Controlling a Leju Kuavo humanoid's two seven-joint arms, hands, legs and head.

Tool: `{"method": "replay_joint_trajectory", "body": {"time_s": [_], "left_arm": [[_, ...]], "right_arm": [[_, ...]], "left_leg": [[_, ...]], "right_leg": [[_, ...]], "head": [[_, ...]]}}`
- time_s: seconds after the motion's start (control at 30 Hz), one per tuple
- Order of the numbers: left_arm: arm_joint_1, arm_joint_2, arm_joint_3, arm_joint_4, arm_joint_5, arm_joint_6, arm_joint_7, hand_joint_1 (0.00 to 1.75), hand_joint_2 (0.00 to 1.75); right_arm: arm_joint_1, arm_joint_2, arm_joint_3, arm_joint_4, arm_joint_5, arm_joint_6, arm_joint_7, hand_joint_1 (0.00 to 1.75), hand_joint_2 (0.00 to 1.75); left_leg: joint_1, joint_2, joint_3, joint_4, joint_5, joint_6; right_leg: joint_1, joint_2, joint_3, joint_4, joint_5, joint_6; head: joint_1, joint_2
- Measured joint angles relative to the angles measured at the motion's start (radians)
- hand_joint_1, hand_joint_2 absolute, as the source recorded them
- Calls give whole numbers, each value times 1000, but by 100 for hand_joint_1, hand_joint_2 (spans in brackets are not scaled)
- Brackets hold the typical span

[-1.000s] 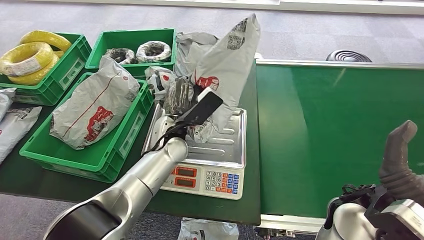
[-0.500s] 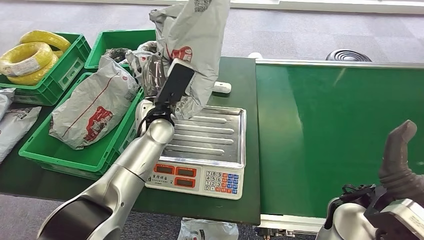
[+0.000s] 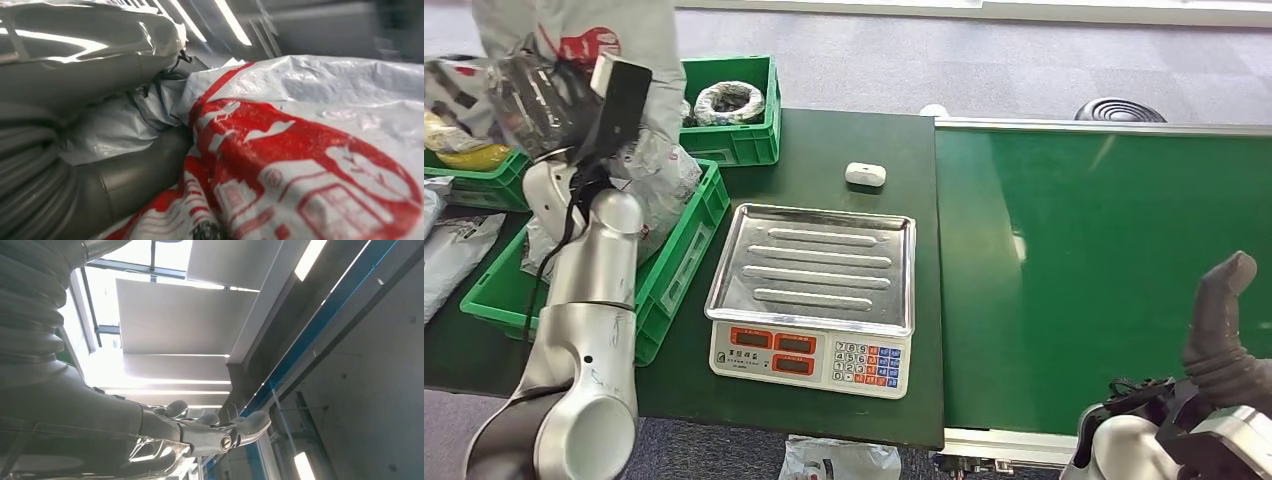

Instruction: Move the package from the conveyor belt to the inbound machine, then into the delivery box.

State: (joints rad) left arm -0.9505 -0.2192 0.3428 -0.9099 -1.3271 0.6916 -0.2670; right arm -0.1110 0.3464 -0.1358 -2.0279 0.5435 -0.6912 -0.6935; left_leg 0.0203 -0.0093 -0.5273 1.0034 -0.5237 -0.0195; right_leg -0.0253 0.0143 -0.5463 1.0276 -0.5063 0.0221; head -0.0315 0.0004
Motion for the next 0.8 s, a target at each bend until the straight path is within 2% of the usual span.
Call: {"method": "replay_joint_trajectory", "body": {"time_s": [0.1, 0.2, 0.43, 0.5, 0.63, 0.8], "left_arm": [[-5, 33, 135, 1, -75, 0, 10, 164, 175], [-5, 54, 215, 2, -90, 0, 13, 164, 175], [-3, 72, 288, 5, -121, 0, 36, 165, 175], [1, 75, 302, 10, -121, 0, 38, 159, 175], [9, 79, 324, 26, -122, 0, 39, 3, 175], [27, 82, 330, 49, -103, 0, 45, 0, 175]], "right_arm": [[25, 0, 5, -14, -4, 0, 0, 0, 175], [36, 0, 11, -21, -4, 0, 0, 0, 175], [42, 0, 19, -26, -3, 0, 0, 0, 175], [43, 0, 20, -27, -3, 0, 0, 0, 175], [43, 0, 20, -31, -4, 0, 0, 0, 175], [47, 0, 20, -37, -4, 0, 0, 0, 175]], "left_leg": [[0, 0, 0, 0, 0, 0], [0, -1, -1, 0, 0, 0], [-1, -1, -1, 0, 0, 0], [-1, -1, -1, 0, 0, 0], [0, -1, -1, 0, 0, 0], [0, -1, -1, 0, 0, 0]], "right_leg": [[0, 0, -1, 0, 0, 0], [0, -1, -1, 0, 0, 0], [-1, -1, 0, -1, 0, 0], [-1, -1, -1, -1, 0, 0], [0, -1, -1, 0, 0, 0], [0, -1, -1, 0, 0, 0]], "head": [[0, 0], [0, 0], [0, 0], [0, 0], [0, 0], [0, 0]]}}
